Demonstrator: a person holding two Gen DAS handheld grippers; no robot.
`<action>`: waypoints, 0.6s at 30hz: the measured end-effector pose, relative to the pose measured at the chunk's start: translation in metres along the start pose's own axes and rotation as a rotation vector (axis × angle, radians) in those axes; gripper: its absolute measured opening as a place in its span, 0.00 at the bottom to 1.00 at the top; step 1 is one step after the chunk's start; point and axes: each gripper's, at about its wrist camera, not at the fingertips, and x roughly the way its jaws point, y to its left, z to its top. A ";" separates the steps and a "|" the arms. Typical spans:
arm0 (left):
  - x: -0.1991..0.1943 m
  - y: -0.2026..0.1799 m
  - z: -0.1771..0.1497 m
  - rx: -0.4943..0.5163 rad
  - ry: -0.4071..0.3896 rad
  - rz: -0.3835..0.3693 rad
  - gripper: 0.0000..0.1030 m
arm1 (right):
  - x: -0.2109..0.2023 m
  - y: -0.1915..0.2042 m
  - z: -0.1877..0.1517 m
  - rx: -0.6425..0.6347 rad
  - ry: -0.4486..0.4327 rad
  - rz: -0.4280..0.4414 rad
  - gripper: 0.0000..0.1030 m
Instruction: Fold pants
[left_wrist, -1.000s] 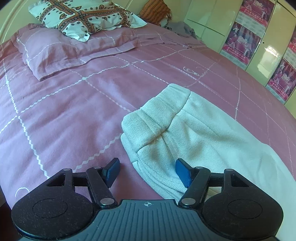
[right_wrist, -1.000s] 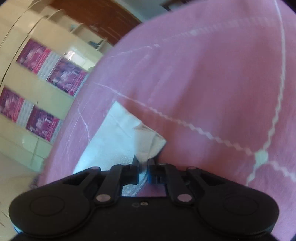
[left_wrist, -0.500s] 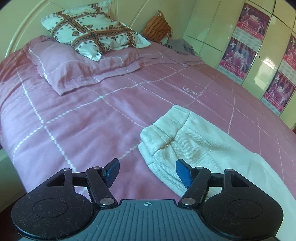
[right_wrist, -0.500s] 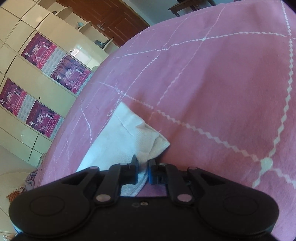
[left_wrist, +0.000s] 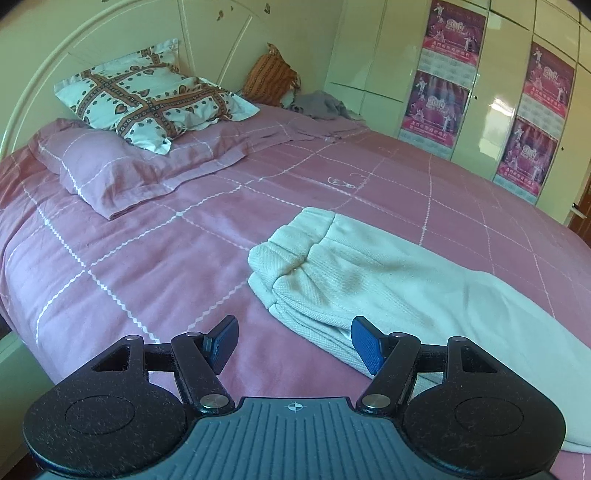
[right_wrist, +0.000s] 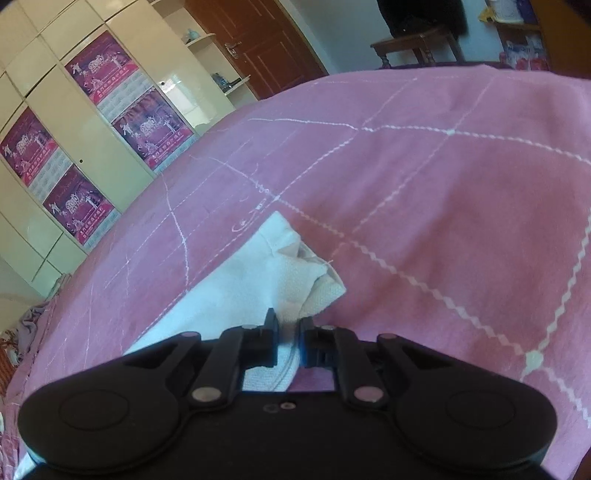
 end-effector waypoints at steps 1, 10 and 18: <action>0.000 0.003 0.001 -0.010 0.003 -0.003 0.66 | -0.002 0.009 0.000 -0.025 -0.007 -0.013 0.09; -0.015 0.028 -0.005 -0.048 -0.011 0.033 0.66 | -0.008 0.144 -0.025 -0.303 -0.057 0.048 0.09; -0.007 0.043 -0.007 -0.086 0.016 0.008 0.66 | 0.017 0.292 -0.146 -0.509 0.194 0.314 0.10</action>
